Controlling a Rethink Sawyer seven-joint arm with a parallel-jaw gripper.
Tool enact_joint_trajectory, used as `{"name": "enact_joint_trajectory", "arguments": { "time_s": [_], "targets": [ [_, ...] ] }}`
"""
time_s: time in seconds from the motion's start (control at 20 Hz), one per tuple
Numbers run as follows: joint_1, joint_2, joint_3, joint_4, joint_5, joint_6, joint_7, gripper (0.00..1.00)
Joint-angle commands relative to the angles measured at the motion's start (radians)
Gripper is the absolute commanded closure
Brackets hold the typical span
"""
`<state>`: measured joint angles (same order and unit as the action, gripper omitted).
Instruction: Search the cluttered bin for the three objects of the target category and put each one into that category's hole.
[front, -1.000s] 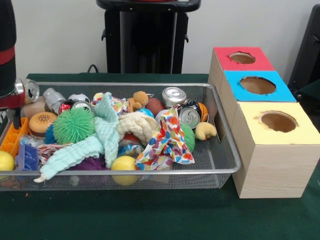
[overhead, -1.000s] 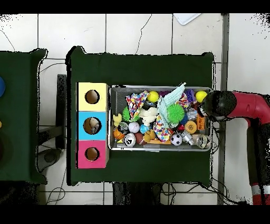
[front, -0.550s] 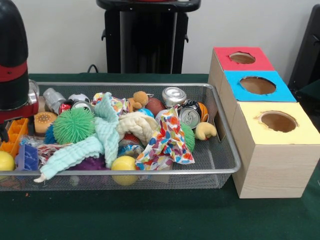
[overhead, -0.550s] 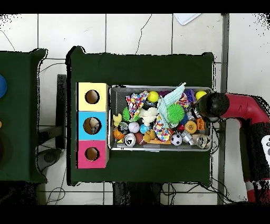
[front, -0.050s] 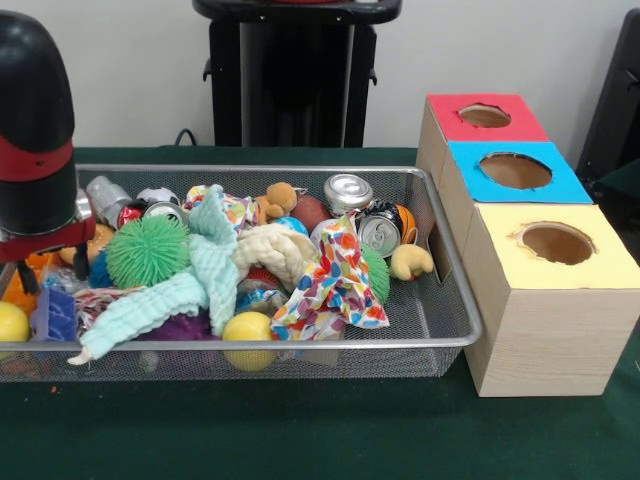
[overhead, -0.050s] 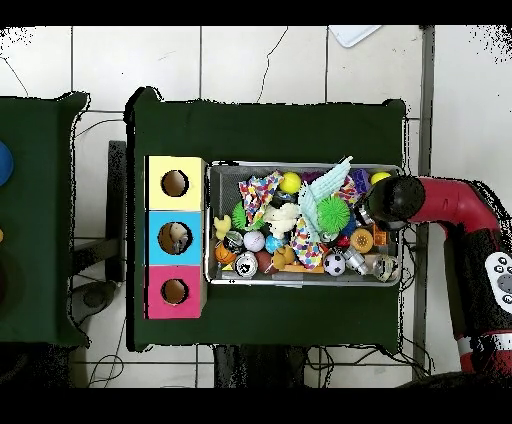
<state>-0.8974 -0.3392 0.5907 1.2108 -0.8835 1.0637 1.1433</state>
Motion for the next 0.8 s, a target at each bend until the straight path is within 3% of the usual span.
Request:
{"name": "enact_joint_trajectory", "arguments": {
  "time_s": [0.05, 0.75, 0.8],
  "targets": [
    [0.021, 0.081, 0.002, -0.044, -0.086, -0.05, -0.343, 0.0],
    [0.024, 0.086, 0.0, -0.04, -0.086, -0.064, -0.35, 0.0],
    [0.025, 0.085, -0.002, -0.039, -0.083, -0.066, -0.334, 1.0]
  ]
}}
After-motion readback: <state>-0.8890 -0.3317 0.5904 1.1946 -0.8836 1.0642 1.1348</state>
